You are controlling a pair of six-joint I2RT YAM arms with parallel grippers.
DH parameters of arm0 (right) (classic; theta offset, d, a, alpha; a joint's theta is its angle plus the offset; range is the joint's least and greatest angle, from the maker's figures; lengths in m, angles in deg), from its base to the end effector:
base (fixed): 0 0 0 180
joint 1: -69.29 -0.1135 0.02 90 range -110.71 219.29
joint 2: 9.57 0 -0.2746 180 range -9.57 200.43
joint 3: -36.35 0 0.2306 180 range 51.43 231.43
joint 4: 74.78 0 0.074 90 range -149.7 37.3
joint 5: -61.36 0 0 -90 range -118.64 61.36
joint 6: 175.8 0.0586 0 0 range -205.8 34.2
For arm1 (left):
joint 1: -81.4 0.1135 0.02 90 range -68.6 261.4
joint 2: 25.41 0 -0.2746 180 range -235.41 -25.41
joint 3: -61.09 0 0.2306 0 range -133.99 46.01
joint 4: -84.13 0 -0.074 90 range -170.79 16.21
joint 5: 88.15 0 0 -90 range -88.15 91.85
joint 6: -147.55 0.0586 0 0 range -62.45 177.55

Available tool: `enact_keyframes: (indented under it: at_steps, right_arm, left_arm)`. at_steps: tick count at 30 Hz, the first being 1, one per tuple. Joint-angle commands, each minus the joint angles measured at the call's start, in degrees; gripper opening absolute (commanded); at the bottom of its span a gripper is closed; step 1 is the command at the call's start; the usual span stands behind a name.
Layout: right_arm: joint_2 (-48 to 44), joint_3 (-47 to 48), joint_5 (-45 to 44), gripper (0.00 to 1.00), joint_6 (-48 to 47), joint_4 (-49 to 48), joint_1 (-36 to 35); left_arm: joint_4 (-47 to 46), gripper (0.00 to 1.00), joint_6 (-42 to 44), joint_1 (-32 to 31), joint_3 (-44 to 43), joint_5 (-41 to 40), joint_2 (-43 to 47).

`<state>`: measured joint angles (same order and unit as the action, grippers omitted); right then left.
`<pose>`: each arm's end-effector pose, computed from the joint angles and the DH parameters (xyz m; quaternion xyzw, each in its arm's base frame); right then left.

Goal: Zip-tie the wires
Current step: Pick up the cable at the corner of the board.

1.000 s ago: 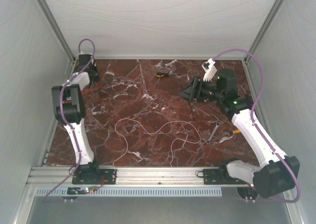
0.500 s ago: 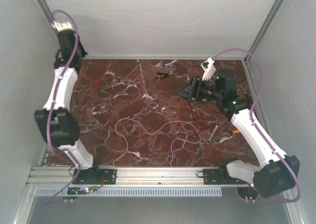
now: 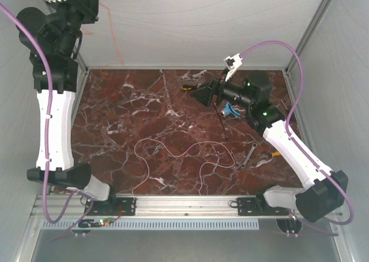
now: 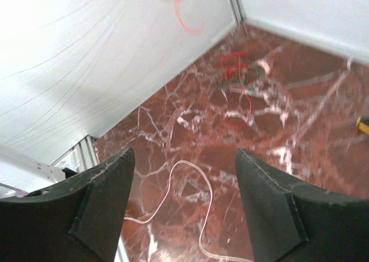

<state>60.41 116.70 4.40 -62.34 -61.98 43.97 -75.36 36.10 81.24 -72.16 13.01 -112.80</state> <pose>0.2357 0.1468 0.4078 -0.2080 0.6889 0.4609 0.5194 0.2869 -0.0121 0.6096 -0.0176 0.5382 -0.2087 0.8164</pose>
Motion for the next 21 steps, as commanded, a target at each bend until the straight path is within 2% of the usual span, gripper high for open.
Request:
enact_keyframes:
  at_steps: [1,4,7,11,15,21]
  right_arm:
    - [2.0,6.5,-0.2,0.71,-7.7,-7.2,-3.4]
    - [3.0,8.9,-3.1,0.82,-12.3,-6.9,-6.6]
    - [2.6,6.9,-6.5,0.88,-16.9,-9.4,-10.9]
    - [0.6,0.0,-10.2,0.89,-20.4,-18.0,-15.8]
    - [-1.5,-7.7,-12.7,0.89,-23.8,-25.4,-19.8]
    - [1.9,-11.6,-12.8,0.88,-24.1,-32.2,-21.0]
  left_arm:
    - [-8.7,0.00,-7.5,-3.5,-2.6,9.3,2.4]
    - [-10.5,0.00,-9.8,-6.8,-2.5,9.8,3.7]
    - [-10.5,0.00,-10.8,-10.3,-1.6,9.2,4.9]
    - [-11.5,0.00,-11.2,-14.7,1.9,6.3,7.2]
    - [-12.0,0.00,-12.5,-18.5,3.5,6.6,8.0]
    - [-13.7,0.00,-14.6,-21.2,5.6,6.9,10.3]
